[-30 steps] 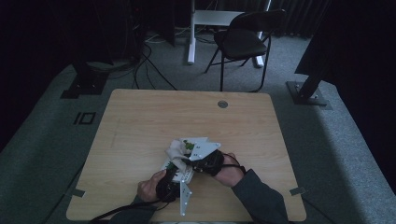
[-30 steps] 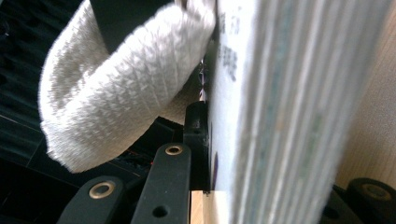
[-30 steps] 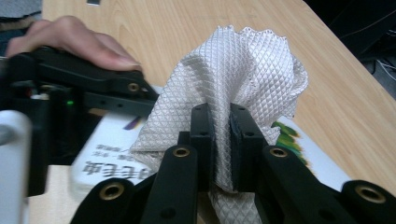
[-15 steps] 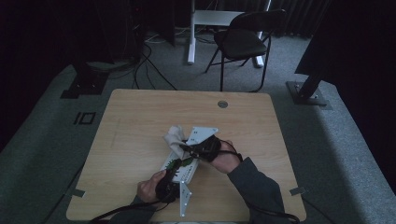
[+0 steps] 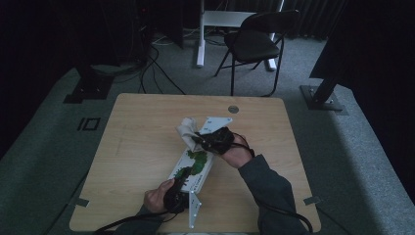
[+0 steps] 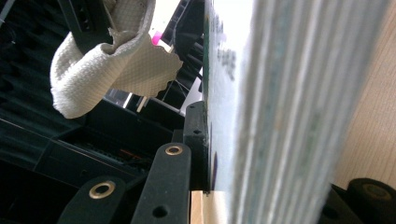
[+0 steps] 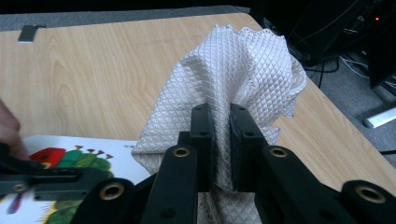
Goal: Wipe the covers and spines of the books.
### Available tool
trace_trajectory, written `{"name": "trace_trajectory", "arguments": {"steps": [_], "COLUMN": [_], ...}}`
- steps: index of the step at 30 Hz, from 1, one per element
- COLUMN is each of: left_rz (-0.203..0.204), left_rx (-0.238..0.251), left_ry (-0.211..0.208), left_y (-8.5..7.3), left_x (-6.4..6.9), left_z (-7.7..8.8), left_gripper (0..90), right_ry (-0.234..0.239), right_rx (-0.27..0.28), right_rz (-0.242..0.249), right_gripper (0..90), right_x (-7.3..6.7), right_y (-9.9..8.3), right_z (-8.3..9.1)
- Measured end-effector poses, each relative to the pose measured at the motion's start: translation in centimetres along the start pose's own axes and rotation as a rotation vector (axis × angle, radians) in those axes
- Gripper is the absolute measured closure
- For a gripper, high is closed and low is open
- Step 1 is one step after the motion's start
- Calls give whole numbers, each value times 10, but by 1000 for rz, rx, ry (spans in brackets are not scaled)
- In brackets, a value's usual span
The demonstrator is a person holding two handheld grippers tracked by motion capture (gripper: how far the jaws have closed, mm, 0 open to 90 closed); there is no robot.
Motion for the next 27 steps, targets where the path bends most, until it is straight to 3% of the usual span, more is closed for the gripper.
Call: {"name": "trace_trajectory", "arguments": {"steps": [14, 27], "left_rz": [-19, -31], "left_rx": [9, 19], "left_ry": [7, 17], "left_y": [3, 5], "left_x": [-1, -1], "left_z": [1, 1], "left_gripper": [788, 788], "right_ry": [-19, -5], "right_rx": [-39, -81], "right_rz": [-37, -32], "right_gripper": [823, 823], "right_x": [15, 14], "right_y": [-15, -17], "right_z": [-10, -19]}}
Point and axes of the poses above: each handheld gripper's, and its own axes: z roughly backward along the jaws, y roughly out of its top, x roughly to its right, the point moved 8 cm from there along -z, roughly forward along the jaws, and after that the axes turned 13 degrees about x, right-handed, at the moved point
